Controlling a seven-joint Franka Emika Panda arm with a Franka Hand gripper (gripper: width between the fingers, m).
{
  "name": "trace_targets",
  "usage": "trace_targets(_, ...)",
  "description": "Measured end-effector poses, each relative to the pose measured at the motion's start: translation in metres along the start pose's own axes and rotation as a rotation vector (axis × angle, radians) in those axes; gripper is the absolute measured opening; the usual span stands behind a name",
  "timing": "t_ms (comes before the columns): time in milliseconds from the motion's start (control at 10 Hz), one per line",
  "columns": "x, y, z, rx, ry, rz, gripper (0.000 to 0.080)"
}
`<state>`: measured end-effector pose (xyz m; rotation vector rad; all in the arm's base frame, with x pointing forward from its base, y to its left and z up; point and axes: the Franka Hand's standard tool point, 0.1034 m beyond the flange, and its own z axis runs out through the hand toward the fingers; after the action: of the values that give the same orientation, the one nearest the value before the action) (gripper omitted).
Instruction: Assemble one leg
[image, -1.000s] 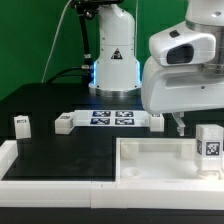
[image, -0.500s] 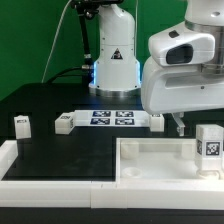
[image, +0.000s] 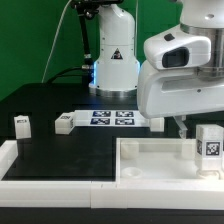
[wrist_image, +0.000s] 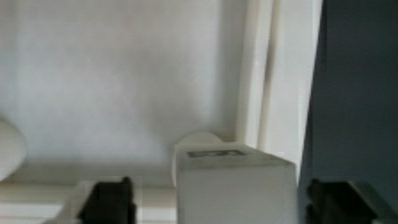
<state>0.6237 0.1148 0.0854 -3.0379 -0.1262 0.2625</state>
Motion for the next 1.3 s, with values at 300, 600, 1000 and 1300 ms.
trace_targets(300, 0.000, 0.000, 0.000, 0.000, 0.000, 0.001, 0.0291)
trace_targets(600, 0.000, 0.000, 0.000, 0.001, 0.000, 0.031, 0.0291)
trace_targets(1000, 0.003, -0.006, 0.001, 0.043, 0.073, 0.547, 0.0291)
trace_targets(1300, 0.003, -0.011, 0.000, 0.101, 0.097, 0.893, 0.0291)
